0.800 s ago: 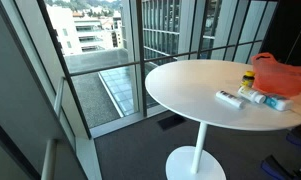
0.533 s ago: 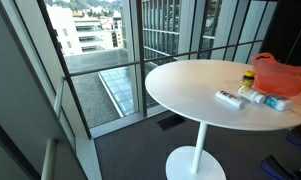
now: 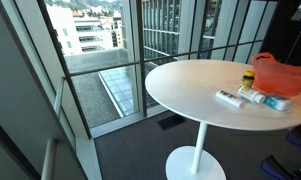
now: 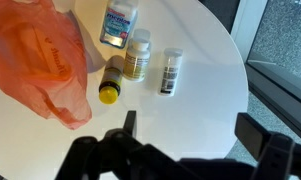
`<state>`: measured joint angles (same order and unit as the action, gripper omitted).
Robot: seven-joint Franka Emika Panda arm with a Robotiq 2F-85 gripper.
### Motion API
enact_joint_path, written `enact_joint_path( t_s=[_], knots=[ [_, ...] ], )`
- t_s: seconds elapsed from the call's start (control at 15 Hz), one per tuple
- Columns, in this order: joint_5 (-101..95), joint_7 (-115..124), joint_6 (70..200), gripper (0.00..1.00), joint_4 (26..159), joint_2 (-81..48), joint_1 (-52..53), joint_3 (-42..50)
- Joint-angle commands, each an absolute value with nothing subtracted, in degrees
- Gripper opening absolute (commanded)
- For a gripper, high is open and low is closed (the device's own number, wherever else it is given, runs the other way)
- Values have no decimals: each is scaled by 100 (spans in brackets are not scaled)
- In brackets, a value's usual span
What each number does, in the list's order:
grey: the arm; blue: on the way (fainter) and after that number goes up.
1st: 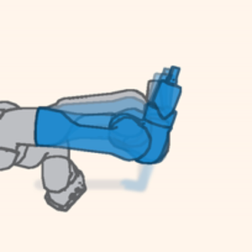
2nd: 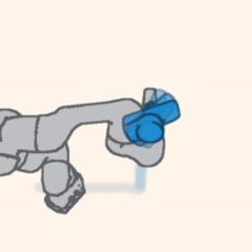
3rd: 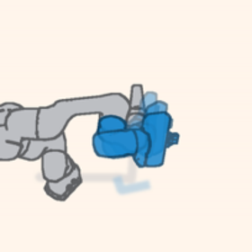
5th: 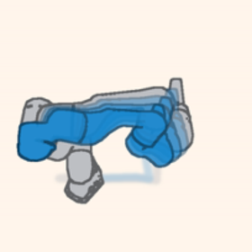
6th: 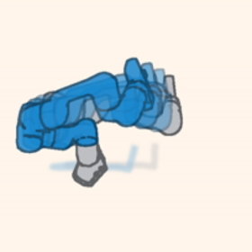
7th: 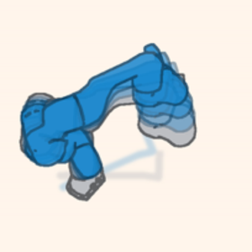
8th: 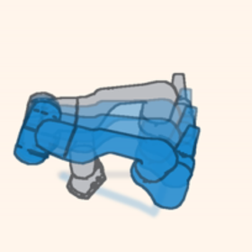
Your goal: Move the brown bottle to the plastic
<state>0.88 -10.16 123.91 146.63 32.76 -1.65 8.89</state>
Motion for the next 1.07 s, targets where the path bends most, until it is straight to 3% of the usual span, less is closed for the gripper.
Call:
enact_joint_path(
  t_s=[0.0, 1.0],
  knots=[
    [50, -740, 12435, 100, 13862, 2290, -309, 798],
    [160, 157, 12949, 100, 12386, -676, -644, 837]
  ],
)
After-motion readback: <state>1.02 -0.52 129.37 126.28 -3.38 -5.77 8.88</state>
